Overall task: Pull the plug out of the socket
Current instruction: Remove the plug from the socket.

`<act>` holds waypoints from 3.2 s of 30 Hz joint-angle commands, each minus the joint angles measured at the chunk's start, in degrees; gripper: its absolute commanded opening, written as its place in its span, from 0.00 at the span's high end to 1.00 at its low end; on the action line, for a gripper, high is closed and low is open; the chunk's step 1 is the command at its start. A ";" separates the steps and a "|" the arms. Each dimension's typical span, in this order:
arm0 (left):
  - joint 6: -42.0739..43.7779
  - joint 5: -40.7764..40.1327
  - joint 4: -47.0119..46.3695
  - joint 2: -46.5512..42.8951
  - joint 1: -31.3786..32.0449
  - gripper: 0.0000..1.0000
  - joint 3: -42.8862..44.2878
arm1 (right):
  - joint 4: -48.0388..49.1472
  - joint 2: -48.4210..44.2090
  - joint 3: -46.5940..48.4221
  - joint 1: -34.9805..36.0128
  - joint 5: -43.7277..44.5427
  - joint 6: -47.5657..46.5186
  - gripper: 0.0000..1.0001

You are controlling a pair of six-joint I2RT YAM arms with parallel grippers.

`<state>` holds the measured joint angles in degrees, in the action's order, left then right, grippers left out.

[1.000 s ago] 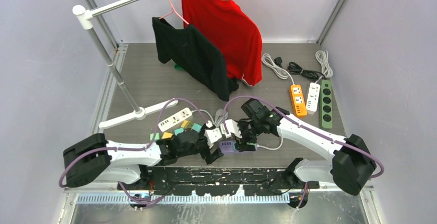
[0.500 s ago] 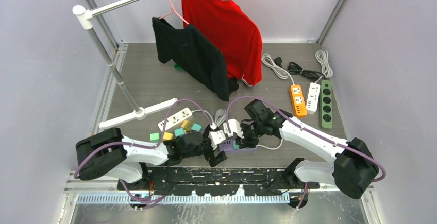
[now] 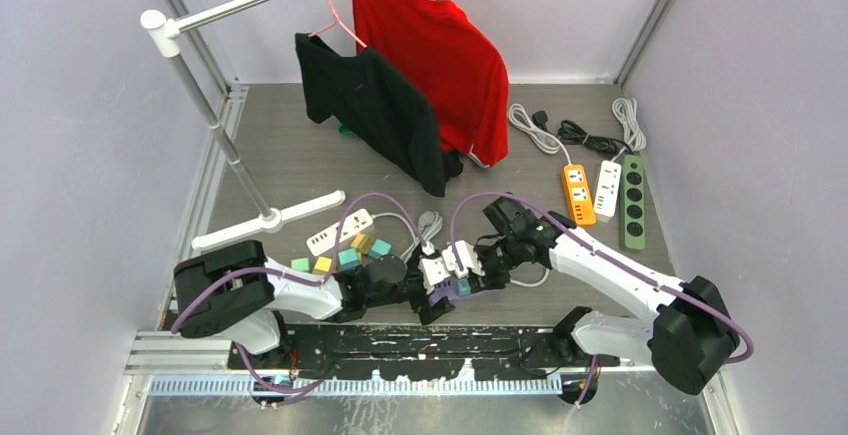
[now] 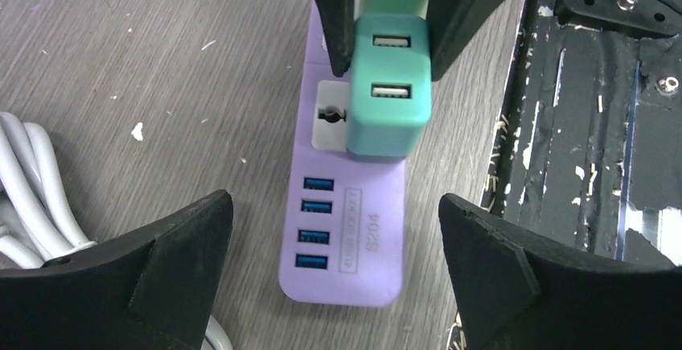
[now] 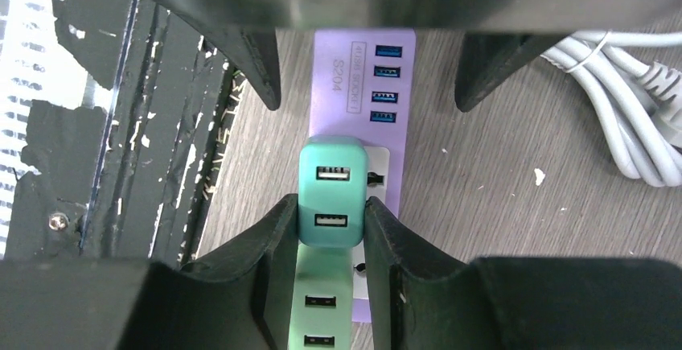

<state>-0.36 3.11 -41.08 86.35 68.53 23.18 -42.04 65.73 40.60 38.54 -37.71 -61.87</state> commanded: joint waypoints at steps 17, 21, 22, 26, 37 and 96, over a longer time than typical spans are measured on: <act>-3.14 -0.10 -6.79 5.88 0.15 0.21 2.13 | 6.40 -2.90 -2.94 -2.66 -5.70 -0.66 0.95; -3.15 0.89 -3.30 6.69 0.19 0.39 3.51 | 8.12 -2.50 -2.85 -2.94 -6.92 0.71 0.99; -3.20 0.96 -3.07 6.73 0.20 0.46 3.55 | 8.09 -2.44 -2.69 -2.88 -7.14 0.96 0.99; -3.78 0.46 -3.01 6.56 0.12 0.87 3.06 | 7.77 -2.45 -2.65 -2.91 -7.74 1.61 0.99; -5.40 3.14 -1.86 8.95 0.09 1.00 3.01 | 19.80 -1.92 -1.34 -6.30 -13.18 19.22 0.99; -11.12 3.89 5.13 10.23 0.11 1.00 5.07 | 12.15 -10.17 0.00 -15.38 -22.07 15.92 0.99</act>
<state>-9.08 6.72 -40.34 95.13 68.88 28.21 -39.77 56.38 37.41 26.04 -56.01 -54.96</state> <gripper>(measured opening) 0.516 0.377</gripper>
